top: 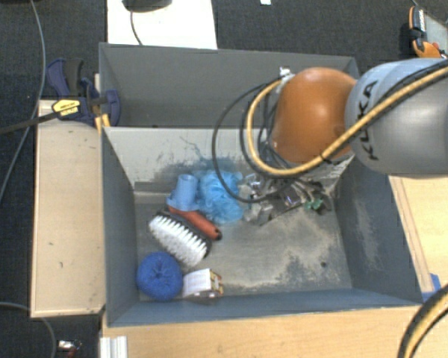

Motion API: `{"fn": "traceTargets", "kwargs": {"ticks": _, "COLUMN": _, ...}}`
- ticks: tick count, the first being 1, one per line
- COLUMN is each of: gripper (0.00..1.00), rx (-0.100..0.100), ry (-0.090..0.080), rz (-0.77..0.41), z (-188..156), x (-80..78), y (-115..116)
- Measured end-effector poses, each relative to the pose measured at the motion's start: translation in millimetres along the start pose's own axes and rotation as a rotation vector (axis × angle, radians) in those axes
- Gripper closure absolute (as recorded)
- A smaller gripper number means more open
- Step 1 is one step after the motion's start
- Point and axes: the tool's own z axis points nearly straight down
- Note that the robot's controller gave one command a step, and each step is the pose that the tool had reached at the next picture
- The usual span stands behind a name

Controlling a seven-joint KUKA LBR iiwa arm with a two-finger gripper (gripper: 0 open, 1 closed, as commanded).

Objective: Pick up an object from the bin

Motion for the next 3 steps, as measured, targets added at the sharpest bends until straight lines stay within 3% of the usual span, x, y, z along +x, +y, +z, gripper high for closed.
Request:
{"fn": "traceTargets", "kwargs": {"ticks": 1, "gripper": 1.0, "rx": -0.003, "ry": 0.005, "rz": -0.004, "z": -10.4, "x": -22.2, "y": 32.7}}
{"fn": "traceTargets", "kwargs": {"ticks": 2, "gripper": 1.0, "rx": 0.002, "ry": -0.006, "rz": 0.102, "z": 17.8, "x": -12.6, "y": 49.7}}
{"fn": "traceTargets", "kwargs": {"ticks": 3, "gripper": 1.0, "rx": 0.001, "ry": 0.001, "rz": -0.019, "z": 52.2, "x": -19.7, "y": 39.2}}
